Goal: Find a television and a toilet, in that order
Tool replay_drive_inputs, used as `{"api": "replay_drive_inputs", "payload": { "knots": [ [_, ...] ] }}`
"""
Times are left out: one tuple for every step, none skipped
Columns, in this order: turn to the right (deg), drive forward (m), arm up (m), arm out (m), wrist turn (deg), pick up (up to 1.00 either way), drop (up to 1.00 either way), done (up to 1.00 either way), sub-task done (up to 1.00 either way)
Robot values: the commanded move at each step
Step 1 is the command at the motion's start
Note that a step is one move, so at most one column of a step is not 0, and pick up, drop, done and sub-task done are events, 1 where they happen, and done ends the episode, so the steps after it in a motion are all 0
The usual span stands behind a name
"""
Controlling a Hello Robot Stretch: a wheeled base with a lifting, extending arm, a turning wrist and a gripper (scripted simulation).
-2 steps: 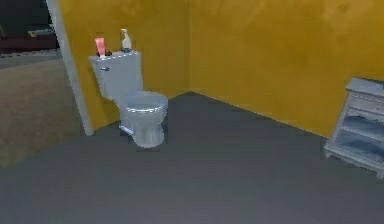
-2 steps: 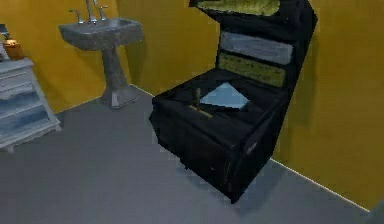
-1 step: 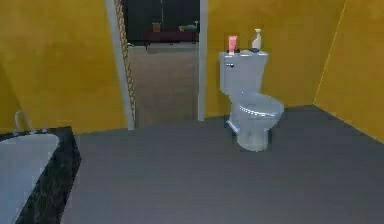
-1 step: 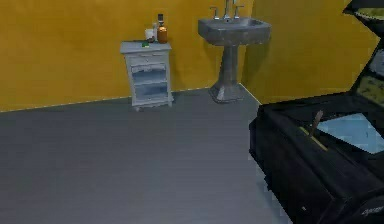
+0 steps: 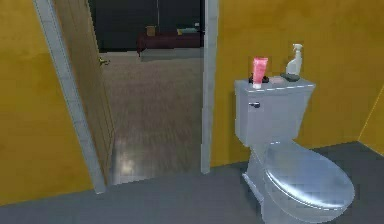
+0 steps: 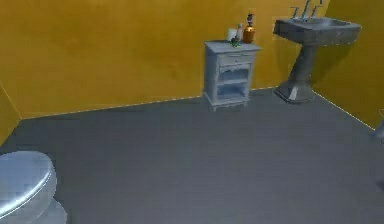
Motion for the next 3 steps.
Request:
{"api": "replay_drive_inputs", "payload": {
  "knots": [
    [-6.0,0.0,0.0,0.0,0.0,0.0,0.0,0.0,0.0],
    [0.0,0.35,0.0,0.0,0.0,0.0,0.0,0.0,0.0],
    [45.0,0.0,0.0,0.0,0.0,0.0,0.0,0.0,0.0]
  ]
}}
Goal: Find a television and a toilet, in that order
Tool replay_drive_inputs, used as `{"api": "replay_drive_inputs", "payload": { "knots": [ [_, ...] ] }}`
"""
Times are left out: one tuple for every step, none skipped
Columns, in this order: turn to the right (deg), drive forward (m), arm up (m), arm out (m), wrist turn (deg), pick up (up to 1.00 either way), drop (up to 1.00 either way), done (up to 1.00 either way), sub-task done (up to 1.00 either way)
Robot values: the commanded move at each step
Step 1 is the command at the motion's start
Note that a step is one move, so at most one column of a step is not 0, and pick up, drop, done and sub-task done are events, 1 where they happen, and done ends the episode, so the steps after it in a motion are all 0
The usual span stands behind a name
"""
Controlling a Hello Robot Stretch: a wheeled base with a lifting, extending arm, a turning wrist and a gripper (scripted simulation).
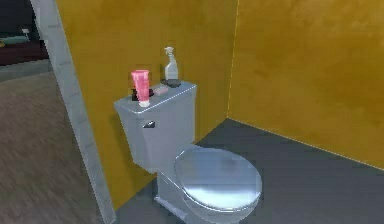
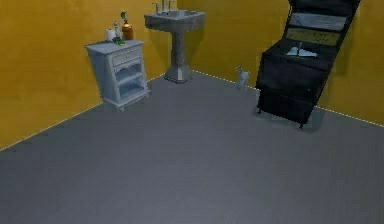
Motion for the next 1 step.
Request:
{"api": "replay_drive_inputs", "payload": {
  "knots": [
    [0.0,0.0,0.0,0.0,0.0,0.0,0.0,1.0,0.0]
  ]
}}
